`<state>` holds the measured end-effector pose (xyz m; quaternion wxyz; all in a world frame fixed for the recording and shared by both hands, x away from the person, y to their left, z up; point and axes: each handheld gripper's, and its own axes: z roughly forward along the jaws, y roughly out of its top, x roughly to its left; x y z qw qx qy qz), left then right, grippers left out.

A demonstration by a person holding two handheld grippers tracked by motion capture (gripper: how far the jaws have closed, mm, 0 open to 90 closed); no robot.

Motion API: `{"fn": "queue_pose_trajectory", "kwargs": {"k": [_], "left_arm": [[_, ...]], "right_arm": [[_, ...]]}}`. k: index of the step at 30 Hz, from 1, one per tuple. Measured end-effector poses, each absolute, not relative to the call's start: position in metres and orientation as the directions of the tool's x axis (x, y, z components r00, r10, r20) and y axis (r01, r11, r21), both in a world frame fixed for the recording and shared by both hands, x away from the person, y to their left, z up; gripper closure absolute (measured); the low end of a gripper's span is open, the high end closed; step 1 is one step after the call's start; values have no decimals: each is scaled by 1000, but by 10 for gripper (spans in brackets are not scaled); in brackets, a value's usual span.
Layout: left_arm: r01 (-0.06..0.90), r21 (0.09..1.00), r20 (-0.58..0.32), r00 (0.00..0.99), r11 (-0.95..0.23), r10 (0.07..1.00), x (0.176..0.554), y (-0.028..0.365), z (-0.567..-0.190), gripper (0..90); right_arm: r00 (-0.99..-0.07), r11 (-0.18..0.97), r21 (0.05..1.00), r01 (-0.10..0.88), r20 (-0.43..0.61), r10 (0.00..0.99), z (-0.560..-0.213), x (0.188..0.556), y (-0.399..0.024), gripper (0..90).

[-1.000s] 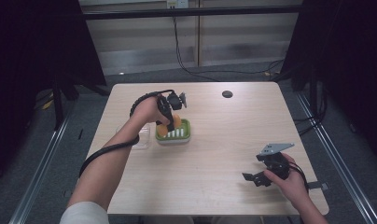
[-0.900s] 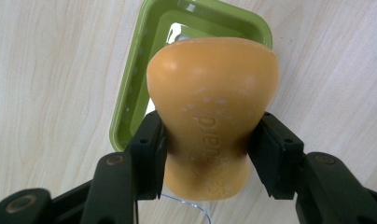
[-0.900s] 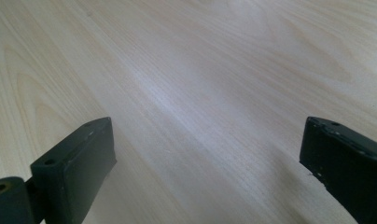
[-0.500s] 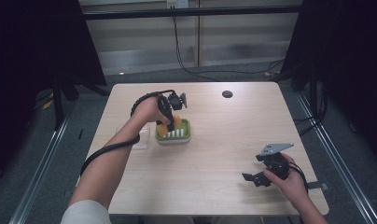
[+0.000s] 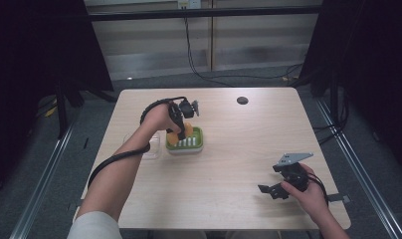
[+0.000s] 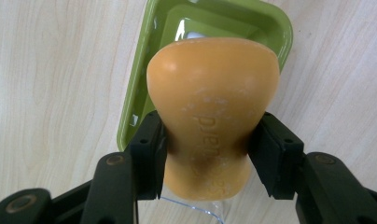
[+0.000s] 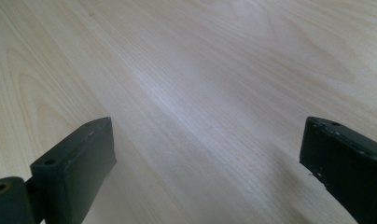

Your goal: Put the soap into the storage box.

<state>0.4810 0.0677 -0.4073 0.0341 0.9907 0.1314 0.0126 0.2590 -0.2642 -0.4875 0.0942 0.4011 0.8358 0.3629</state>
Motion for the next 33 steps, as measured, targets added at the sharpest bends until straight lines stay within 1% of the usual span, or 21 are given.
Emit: {"fn": "queue_pose_trajectory", "kwargs": {"k": [6,7,12,17,21,22,23,30,32,33], "left_arm": [[246,81,36,968,-966,249,482,67,-410,493],[234,76,33,971,-969,237,482,66,-411,493],[240,67,8,971,-969,241,484,66,-413,493],[231,69,40,971,-970,234,484,65,-418,493],[217,63,38,975,-974,219,485,66,-419,493],[231,77,38,971,-970,234,484,66,-421,493],[213,58,38,976,-975,215,486,66,-421,493],[225,64,41,973,-972,228,486,66,-428,492],[217,51,34,975,-975,219,486,66,-428,492],[219,61,41,974,-974,222,486,66,-430,492]], "right_arm": [[-658,413,680,605,136,740,-488,259,-264,30],[-659,413,681,604,136,739,-488,259,-264,30],[-662,417,681,603,134,738,-488,259,-264,30],[-658,412,681,606,137,740,-488,259,-264,30],[-659,413,681,605,136,740,-488,259,-264,30],[-659,413,681,604,137,739,-488,259,-264,30],[-661,414,681,603,136,738,-488,259,-264,30],[-663,417,682,601,133,737,-488,259,-264,30],[-663,422,677,603,131,738,-488,259,-263,30],[-660,420,676,606,133,739,-488,259,-263,30]]}}
